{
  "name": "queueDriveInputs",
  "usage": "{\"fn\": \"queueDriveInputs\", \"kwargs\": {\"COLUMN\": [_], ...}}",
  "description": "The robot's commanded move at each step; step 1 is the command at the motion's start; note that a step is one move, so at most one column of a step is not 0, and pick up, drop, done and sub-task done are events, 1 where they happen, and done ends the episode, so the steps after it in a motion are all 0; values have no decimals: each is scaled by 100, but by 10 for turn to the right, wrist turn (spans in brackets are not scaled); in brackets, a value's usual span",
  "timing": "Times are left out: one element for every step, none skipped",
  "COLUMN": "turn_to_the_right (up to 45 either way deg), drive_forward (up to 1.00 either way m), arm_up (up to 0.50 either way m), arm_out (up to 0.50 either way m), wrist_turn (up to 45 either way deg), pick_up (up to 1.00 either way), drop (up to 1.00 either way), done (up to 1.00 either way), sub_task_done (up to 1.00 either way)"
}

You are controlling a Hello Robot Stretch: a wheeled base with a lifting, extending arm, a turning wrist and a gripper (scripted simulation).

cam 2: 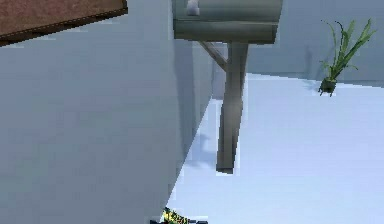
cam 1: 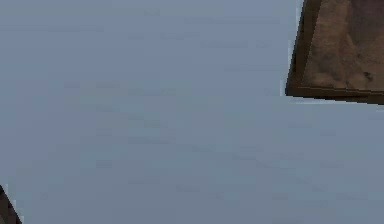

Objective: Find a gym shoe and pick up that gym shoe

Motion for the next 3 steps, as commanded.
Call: {"fn": "queueDriveInputs", "kwargs": {"turn_to_the_right": [0, 0, 0], "drive_forward": [0, 0, 0], "arm_up": [0, -30, 0], "arm_out": [0, 0, 0], "wrist_turn": [450, 0, 0], "pick_up": [0, 0, 100], "drop": [0, 0, 0], "done": [0, 0, 0], "sub_task_done": [0, 0, 0]}}
